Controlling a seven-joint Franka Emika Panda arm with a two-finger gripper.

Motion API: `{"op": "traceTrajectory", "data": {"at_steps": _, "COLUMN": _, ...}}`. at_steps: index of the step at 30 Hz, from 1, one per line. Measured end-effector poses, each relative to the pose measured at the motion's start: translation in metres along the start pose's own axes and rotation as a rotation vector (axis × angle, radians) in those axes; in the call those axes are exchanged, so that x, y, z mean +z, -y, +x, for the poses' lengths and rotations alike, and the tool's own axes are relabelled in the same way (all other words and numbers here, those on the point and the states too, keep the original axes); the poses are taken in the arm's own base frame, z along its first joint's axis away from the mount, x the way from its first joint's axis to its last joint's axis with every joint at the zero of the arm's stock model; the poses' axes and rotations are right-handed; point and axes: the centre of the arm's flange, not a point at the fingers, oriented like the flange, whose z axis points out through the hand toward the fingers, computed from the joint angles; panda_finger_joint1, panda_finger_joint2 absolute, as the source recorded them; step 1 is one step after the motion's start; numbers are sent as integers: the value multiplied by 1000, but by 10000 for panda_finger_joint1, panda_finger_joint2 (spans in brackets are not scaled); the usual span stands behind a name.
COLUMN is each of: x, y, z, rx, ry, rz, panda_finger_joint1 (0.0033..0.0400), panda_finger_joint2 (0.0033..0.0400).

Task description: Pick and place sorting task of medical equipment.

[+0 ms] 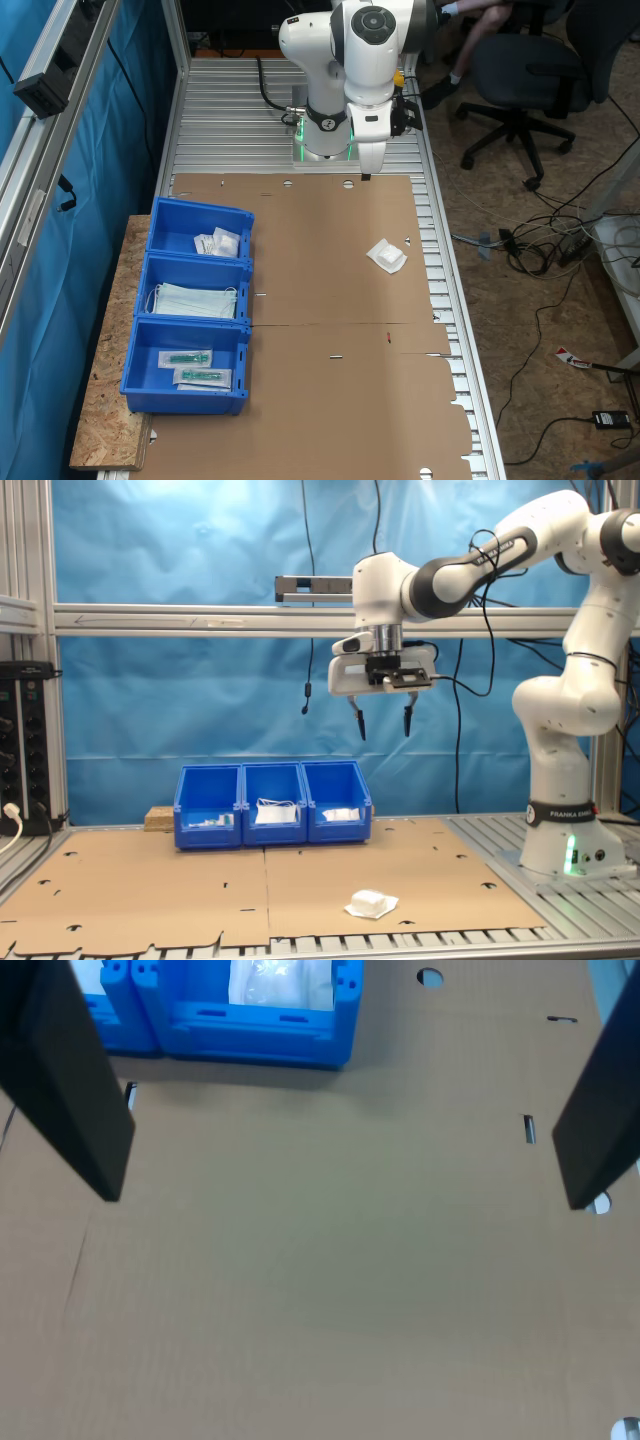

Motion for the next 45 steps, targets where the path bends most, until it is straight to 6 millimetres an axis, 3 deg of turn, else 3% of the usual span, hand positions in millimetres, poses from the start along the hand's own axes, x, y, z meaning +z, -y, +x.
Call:
{"op": "traceTrajectory", "data": {"at_steps": 11, "x": 36, "y": 2, "z": 28, "rx": -40, "ry": 42, "rz": -19, "panda_finger_joint1": 400, "panda_finger_joint2": 400}}
{"op": "traceTrajectory", "data": {"at_steps": 28, "x": 125, "y": -6, "z": 66, "rx": -87, "ry": 70, "rz": -12, "panda_finger_joint1": 400, "panda_finger_joint2": 400}}
{"op": "traceTrajectory", "data": {"at_steps": 45, "x": 154, "y": 23, "z": 84, "rx": -131, "ry": 58, "rz": -27, "panda_finger_joint1": 400, "panda_finger_joint2": 400}}
